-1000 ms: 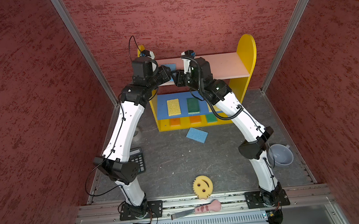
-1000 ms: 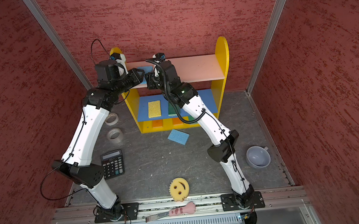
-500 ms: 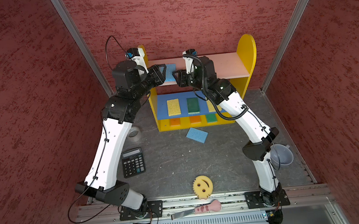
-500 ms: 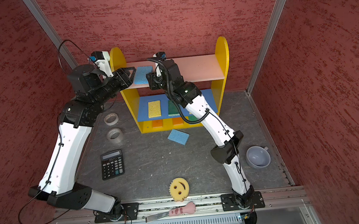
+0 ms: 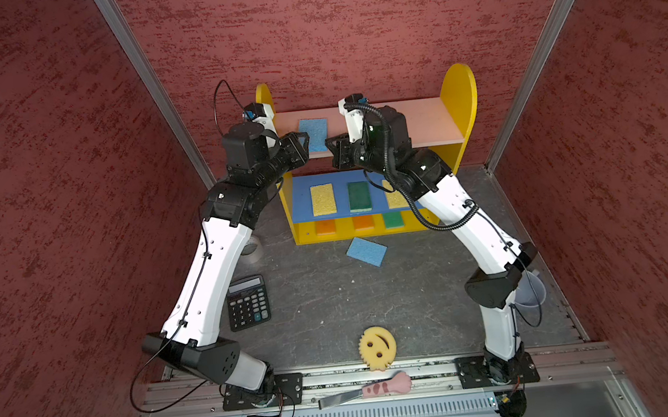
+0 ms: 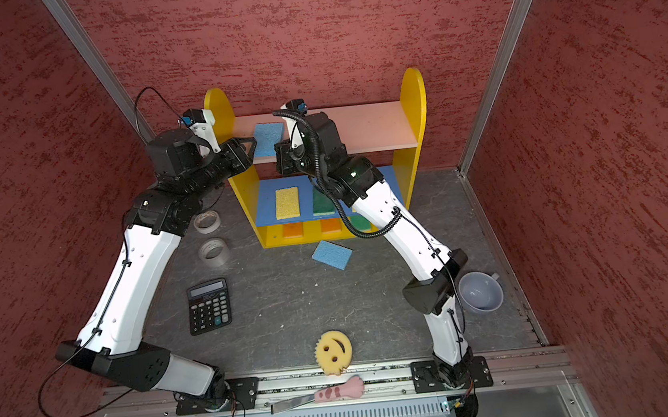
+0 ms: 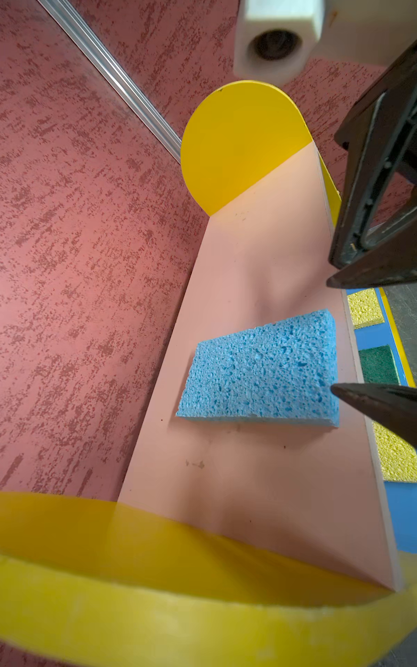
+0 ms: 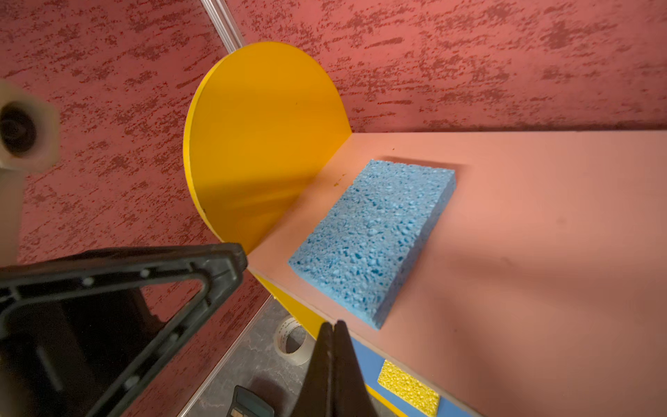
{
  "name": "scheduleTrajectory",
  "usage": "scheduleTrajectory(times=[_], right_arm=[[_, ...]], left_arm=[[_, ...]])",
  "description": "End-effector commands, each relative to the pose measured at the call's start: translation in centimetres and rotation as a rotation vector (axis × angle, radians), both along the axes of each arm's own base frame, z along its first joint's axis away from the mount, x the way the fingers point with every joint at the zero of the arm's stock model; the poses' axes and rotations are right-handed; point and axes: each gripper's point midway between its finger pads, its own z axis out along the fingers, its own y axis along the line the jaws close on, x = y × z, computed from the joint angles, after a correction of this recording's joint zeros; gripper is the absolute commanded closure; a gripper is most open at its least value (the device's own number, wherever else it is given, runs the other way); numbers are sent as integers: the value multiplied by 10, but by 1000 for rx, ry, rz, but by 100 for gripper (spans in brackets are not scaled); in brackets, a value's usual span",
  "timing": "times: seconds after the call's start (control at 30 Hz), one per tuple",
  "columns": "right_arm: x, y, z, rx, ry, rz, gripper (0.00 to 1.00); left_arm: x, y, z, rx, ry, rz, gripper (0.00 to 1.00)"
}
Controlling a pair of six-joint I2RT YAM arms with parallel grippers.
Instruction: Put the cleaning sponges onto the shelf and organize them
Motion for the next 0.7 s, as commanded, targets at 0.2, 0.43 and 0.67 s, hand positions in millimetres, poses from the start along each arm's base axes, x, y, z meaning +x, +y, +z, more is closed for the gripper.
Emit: scheduleTrajectory(times=[0.2,0.43,0.67], right_arm=[[-3,13,-19,-4,62,43,100],[9,12,-26,-15,57,-4,100],[18,14,-26,-7,43,-28,100]], left_arm=[[3,3,12,-20,-29,6,57],[3,4,10,-25,-20,6,57],[2,4,10,-33,-17,-1,57]])
